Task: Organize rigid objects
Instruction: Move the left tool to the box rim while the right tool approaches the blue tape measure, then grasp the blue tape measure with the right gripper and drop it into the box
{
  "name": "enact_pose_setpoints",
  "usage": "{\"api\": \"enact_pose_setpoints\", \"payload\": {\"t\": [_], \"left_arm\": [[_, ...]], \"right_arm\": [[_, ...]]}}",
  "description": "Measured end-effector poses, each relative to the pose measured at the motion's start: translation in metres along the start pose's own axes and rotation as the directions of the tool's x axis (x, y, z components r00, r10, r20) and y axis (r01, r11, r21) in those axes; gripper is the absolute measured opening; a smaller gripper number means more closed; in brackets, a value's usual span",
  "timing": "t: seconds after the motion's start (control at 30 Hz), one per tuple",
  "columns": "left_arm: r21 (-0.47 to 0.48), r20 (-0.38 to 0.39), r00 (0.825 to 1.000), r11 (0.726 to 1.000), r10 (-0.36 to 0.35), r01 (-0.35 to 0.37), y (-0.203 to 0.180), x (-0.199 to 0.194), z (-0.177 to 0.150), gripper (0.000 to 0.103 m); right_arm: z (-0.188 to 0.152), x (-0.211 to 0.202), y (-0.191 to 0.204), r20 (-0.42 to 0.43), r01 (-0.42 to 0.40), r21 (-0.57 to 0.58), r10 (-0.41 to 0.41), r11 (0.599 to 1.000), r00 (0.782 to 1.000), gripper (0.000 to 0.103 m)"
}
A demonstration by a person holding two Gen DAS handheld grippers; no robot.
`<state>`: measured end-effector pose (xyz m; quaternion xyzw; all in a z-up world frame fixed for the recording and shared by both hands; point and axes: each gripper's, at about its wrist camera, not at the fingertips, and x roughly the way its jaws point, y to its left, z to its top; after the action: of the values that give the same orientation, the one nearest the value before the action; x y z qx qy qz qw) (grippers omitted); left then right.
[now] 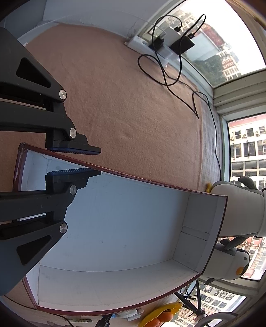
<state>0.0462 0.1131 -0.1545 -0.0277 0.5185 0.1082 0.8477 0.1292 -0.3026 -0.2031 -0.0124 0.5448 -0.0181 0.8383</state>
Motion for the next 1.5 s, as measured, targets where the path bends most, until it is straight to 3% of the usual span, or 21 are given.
{"api": "enact_pose_setpoints", "payload": {"t": [0.1,0.3,0.5,0.67,0.83,1.0,1.23,1.5], "left_arm": [[-0.001,0.001,1.000,1.000,0.001,-0.001,0.000,0.000,0.000,0.012],[-0.013,0.001,1.000,1.000,-0.001,0.001,0.000,0.000,0.000,0.012],[-0.023,0.003,1.000,1.000,-0.002,0.002,0.001,-0.001,0.000,0.012],[-0.031,0.002,1.000,1.000,-0.004,0.004,0.001,0.000,0.000,0.012],[-0.050,0.005,1.000,0.999,-0.009,0.009,0.002,-0.001,-0.001,0.012],[-0.076,0.008,1.000,0.997,-0.011,0.012,0.003,-0.001,-0.002,0.012],[-0.106,0.012,1.000,0.994,-0.010,0.011,0.004,-0.002,-0.004,0.013],[-0.116,0.011,1.000,0.993,-0.011,0.012,0.004,-0.002,-0.004,0.013]], "right_arm": [[-0.001,0.007,0.003,-0.022,-0.007,-0.011,0.007,1.000,1.000,0.064],[0.000,0.005,0.005,-0.020,-0.041,-0.026,0.041,0.999,0.999,0.046],[0.001,0.002,0.005,-0.006,-0.043,-0.025,0.043,0.999,0.999,0.046],[0.003,-0.030,0.009,0.066,-0.031,-0.054,0.034,0.998,0.997,0.046],[0.013,-0.073,0.034,0.146,-0.097,-0.117,0.113,0.988,0.983,0.046],[0.019,-0.110,0.087,0.187,-0.192,-0.245,0.241,0.950,0.952,0.046],[0.012,-0.140,0.167,0.162,-0.299,-0.428,0.398,0.853,0.903,0.046],[-0.004,-0.144,0.224,0.108,-0.332,-0.535,0.453,0.777,0.885,0.046]]}}
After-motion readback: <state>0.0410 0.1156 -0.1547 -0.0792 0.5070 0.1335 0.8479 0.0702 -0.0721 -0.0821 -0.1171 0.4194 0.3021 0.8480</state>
